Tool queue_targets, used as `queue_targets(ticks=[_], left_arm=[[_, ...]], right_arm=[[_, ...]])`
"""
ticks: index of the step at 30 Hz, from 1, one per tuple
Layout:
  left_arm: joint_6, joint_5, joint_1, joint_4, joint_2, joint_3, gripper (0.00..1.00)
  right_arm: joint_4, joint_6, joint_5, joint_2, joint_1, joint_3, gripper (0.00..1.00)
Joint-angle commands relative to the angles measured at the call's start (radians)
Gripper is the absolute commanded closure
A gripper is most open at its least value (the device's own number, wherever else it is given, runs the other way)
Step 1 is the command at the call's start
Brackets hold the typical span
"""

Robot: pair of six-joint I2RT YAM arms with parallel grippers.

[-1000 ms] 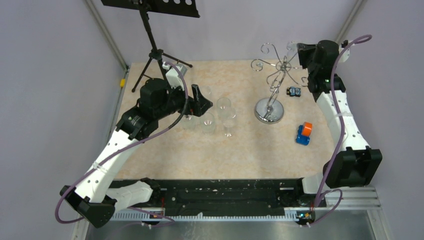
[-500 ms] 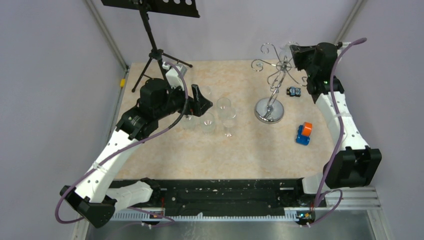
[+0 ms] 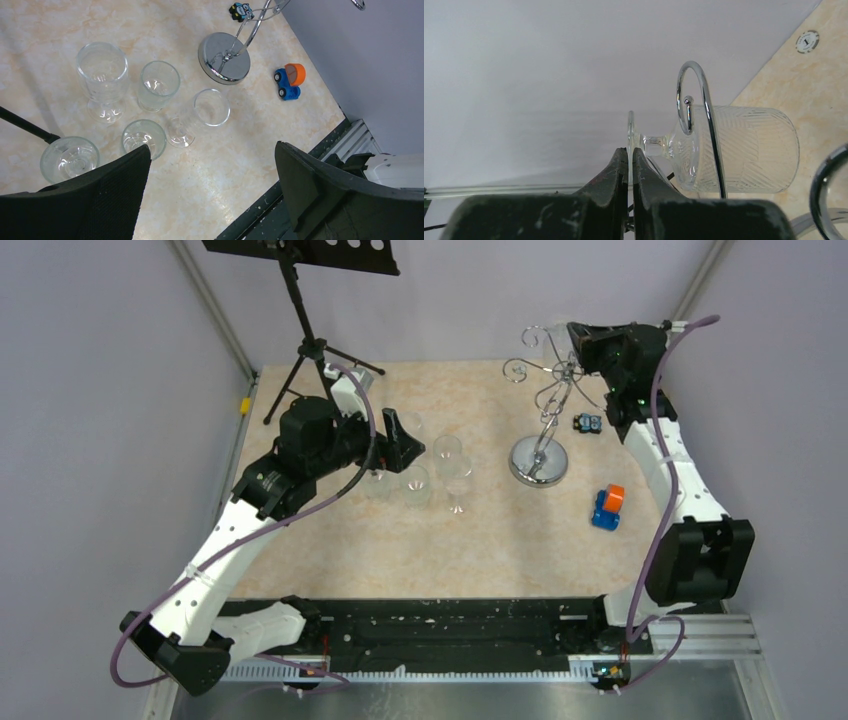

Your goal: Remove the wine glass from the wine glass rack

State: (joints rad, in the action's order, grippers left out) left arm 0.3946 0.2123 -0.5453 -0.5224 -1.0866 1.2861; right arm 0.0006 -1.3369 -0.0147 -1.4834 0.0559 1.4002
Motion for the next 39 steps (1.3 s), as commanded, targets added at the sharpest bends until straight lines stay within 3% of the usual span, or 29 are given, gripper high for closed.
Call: queue_targets(ticks=[1, 14, 27, 39], left_arm=[[0.006, 0.002, 0.004, 0.056, 0.019, -0.008, 0.03], [0.009, 0.000, 0.005, 0.053, 0.023, -0.007, 0.03], [0.020, -0.003, 0.006, 0.060, 0.021, -0.002, 0.03], [0.052, -0.020, 0.007, 0.085, 0.029, -0.004, 0.03]], right_arm=[[0.232, -0.040, -0.039, 0.001, -0.007, 0.008, 1.00], [0.415, 0.056, -0.062, -0.032, -0.014, 0.014, 1.00], [0.545, 0.123, -0.225, -0.082, -0.044, 0.149, 1.00], [0.599, 0.022, -0.293, -0.028, -0.044, 0.156, 1.00]])
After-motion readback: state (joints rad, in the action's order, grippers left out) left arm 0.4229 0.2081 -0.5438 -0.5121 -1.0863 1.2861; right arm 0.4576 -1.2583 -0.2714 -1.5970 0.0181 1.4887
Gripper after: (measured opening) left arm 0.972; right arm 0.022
